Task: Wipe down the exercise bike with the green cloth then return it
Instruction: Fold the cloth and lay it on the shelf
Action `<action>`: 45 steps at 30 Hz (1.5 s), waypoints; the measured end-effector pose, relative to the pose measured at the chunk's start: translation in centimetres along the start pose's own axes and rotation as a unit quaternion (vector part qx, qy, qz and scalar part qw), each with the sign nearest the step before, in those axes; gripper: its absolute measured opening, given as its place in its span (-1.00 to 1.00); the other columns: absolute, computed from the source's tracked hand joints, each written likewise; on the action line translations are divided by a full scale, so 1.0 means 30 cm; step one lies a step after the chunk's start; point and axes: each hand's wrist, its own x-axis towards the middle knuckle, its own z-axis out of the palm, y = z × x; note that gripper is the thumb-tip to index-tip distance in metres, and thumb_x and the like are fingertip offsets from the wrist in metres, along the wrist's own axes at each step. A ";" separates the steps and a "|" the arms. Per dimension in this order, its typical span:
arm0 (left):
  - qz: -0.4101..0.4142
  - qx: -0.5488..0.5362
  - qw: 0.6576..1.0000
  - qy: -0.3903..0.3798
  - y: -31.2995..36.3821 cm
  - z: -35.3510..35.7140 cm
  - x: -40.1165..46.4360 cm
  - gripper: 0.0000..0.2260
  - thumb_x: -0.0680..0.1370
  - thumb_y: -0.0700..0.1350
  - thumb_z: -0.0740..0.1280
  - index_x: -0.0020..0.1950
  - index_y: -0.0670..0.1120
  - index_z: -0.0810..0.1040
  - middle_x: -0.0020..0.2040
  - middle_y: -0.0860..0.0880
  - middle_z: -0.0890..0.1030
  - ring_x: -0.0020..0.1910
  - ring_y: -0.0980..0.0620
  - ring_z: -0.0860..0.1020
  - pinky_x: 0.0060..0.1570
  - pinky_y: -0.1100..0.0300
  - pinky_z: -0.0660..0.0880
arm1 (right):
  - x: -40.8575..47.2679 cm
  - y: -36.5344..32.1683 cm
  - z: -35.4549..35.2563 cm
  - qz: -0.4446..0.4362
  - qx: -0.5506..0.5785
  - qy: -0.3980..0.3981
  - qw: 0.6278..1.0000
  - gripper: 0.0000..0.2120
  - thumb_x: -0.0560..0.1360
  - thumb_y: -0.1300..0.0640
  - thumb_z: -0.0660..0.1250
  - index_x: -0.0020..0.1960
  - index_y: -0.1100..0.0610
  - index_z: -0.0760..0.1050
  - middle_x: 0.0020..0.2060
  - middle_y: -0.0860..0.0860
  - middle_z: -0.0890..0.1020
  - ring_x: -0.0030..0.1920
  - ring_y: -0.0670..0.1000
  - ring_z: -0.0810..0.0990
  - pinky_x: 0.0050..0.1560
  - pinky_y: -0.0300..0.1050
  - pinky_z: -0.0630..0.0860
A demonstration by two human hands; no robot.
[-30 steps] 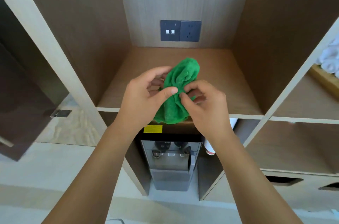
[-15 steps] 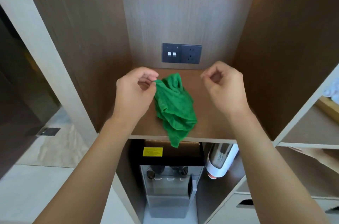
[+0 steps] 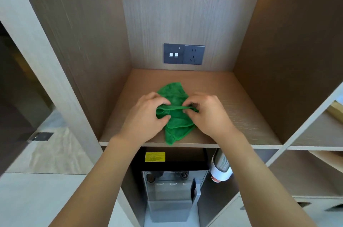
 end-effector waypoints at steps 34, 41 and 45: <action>0.030 -0.188 0.972 0.140 0.042 -0.095 0.109 -0.90 0.57 -0.08 0.47 -0.04 0.14 0.72 -0.15 0.16 0.72 -0.15 0.12 0.70 -0.13 0.09 0.65 | 0.046 0.080 -0.200 0.180 0.074 0.113 0.974 -0.84 0.53 0.35 0.49 -0.08 0.10 0.68 -0.17 0.02 0.72 -0.11 0.06 0.71 -0.10 -0.11 0.66; 0.047 -0.133 0.986 0.084 0.081 -0.056 0.119 -0.85 0.57 -0.16 0.47 -0.02 0.11 0.73 -0.15 0.20 0.72 -0.14 0.17 0.70 -0.02 0.09 0.67 | -0.022 0.072 -0.186 0.154 0.031 0.024 0.987 -0.62 0.44 0.44 0.39 0.07 0.03 0.71 -0.07 -0.14 0.70 -0.07 -0.21 0.67 -0.03 -0.39 0.55; 0.047 -0.108 0.991 0.069 0.061 -0.048 0.117 -0.81 0.56 -0.25 0.47 0.00 0.04 0.75 -0.12 0.17 0.72 -0.13 0.18 0.68 0.00 0.10 0.67 | -0.024 -0.038 -0.124 0.061 0.088 0.006 0.994 -0.73 0.43 -0.08 0.62 0.07 -0.01 0.72 -0.06 -0.21 0.69 -0.03 -0.19 0.66 -0.05 -0.43 0.47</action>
